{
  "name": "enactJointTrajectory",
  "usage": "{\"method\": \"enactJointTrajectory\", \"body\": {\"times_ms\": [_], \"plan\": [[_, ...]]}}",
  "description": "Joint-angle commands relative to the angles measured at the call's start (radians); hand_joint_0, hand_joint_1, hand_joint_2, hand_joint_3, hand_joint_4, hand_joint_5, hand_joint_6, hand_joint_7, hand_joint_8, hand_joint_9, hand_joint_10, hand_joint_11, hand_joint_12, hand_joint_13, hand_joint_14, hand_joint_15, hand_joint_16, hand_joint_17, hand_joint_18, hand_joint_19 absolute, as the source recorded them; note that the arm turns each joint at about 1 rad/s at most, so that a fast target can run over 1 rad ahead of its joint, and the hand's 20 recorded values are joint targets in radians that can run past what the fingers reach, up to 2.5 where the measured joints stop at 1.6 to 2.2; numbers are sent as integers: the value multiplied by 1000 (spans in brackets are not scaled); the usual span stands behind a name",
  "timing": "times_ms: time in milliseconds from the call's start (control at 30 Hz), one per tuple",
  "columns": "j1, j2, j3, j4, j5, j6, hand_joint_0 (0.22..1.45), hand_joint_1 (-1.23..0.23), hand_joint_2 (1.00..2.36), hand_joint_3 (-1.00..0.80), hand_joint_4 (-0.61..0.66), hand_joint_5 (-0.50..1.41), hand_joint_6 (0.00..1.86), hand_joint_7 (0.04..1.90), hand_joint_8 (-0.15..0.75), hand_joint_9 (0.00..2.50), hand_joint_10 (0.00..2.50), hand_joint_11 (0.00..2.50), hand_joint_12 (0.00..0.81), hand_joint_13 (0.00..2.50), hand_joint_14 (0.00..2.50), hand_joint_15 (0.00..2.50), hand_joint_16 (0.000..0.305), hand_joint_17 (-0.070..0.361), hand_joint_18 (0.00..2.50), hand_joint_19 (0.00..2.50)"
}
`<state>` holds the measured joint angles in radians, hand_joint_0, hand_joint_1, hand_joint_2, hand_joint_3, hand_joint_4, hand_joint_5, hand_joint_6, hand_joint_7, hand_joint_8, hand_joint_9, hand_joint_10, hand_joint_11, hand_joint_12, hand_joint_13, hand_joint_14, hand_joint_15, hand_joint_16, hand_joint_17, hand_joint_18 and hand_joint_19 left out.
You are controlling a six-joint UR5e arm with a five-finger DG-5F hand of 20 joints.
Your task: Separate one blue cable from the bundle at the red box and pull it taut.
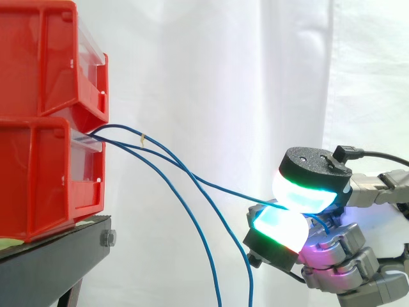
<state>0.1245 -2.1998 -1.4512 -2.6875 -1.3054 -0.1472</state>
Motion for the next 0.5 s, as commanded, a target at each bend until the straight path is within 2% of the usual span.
{"method": "enactJointTrajectory", "body": {"times_ms": [0,467], "plan": [[0,0,0,0,0,0,633,-704,1037,-41,38,-190,876,1316,309,623,2500,1988,384,742,2500,1897,36,82,1519,2075],[0,0,0,0,0,0,633,-703,1036,-43,42,-190,876,1312,309,625,2500,1971,384,743,2500,1899,36,82,1520,2070]]}}
